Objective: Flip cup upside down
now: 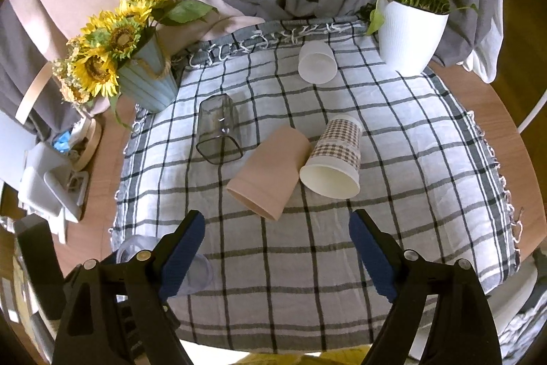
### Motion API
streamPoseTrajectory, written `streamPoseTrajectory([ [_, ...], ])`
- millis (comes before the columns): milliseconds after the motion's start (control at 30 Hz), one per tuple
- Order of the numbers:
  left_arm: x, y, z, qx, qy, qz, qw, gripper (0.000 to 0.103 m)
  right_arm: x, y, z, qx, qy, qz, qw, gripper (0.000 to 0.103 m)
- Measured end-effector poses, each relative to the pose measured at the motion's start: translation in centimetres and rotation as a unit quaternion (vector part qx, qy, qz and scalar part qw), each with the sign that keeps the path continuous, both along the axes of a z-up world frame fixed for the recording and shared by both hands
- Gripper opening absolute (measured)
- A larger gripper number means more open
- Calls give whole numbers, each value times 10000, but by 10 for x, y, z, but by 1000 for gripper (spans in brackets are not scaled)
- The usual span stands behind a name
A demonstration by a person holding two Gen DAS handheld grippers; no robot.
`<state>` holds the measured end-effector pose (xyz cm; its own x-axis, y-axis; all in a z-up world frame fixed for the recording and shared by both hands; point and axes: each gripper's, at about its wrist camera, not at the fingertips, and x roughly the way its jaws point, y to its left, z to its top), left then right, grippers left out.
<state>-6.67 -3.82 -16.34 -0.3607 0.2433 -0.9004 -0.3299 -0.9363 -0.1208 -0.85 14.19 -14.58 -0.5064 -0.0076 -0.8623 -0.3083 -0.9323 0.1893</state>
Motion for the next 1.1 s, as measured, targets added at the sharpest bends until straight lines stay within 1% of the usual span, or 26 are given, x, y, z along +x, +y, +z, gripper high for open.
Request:
streamPoseTrajectory([
  [67, 2, -2, 4, 50, 17, 19, 10000, 90, 4, 0, 4, 22, 52, -3, 10000, 87],
  [167, 11, -6, 19, 158, 191, 75, 9997, 90, 11, -1, 13, -6, 173, -12, 9998, 87],
  [267, 25, -14, 41, 122, 609, 274, 9977, 97, 28, -1, 34, 43, 528, -44, 9986, 87],
  [300, 29, -16, 48, 110, 735, 332, 9967, 99, 33, -2, 41, 94, 657, -60, 9978, 90],
  [333, 35, -19, 56, 75, 895, 416, 9951, 100, 38, -2, 48, 134, 755, -68, 9970, 92],
  [500, 49, -34, 86, 69, 1437, 761, 9867, 103, 59, -4, 74, 187, 1201, -82, 9926, 92],
  [633, 58, -47, 106, -24, 1896, 1049, 9762, 103, 72, -12, 85, 332, 1483, -14, 9884, 92],
  [700, 61, -53, 113, 18, 2016, 1173, 9724, 103, 77, -15, 88, 426, 1594, -14, 9863, 92],
  [900, 70, -67, 126, 81, 2317, 1368, 9631, 103, 88, -20, 92, 323, 1799, -33, 9832, 92],
  [1100, 75, -74, 134, 121, 2450, 1377, 9596, 103, 95, -33, 95, 386, 1897, 44, 9811, 92],
])
